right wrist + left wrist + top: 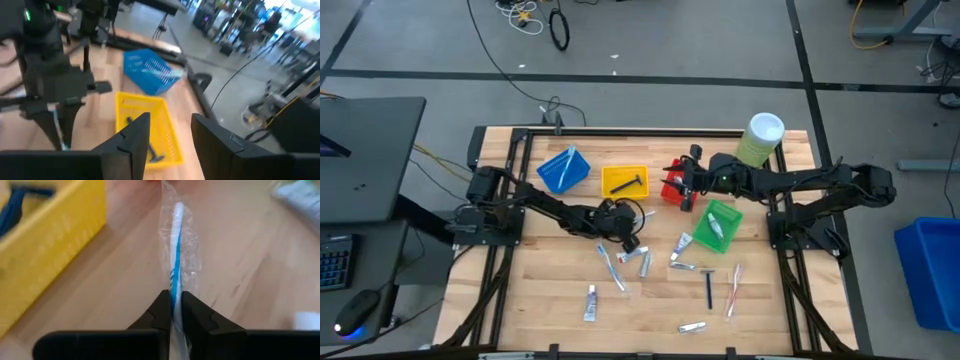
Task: Pick & Place Travel size toiletries
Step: Put the blue toothbrush into the blue bin
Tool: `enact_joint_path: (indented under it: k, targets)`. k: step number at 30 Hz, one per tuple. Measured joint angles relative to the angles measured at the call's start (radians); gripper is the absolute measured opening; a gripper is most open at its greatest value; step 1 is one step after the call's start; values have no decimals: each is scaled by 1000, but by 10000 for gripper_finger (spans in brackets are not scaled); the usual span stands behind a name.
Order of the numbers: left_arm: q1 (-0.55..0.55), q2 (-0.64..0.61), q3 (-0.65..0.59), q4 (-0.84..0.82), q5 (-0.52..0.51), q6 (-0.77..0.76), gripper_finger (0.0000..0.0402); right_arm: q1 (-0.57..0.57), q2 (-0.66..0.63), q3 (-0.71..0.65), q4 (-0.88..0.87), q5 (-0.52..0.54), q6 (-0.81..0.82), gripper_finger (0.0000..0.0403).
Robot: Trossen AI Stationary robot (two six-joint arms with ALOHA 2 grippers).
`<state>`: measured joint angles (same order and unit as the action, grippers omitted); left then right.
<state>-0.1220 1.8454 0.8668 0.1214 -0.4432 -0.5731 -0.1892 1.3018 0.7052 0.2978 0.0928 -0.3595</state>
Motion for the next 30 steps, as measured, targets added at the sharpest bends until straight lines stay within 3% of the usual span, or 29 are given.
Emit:
enact_joint_path:
  k: [4,11,17,23,30]
  targets:
    - [-1,-28,33,-24,-37,5,31,-1,0,0,-74,0,51,166]
    - [-2,-210,53,-186,-117,-17,39,-1,0,0,-147,0,68,179]
    - [1,-431,48,-530,-330,-117,33,-1,0,0,-171,0,205,186]
    - [34,-552,5,-681,-516,-252,35,1,2,-7,-199,0,348,187]
    - [177,-579,-106,-716,-476,-242,35,2,2,-7,-258,-23,516,171]
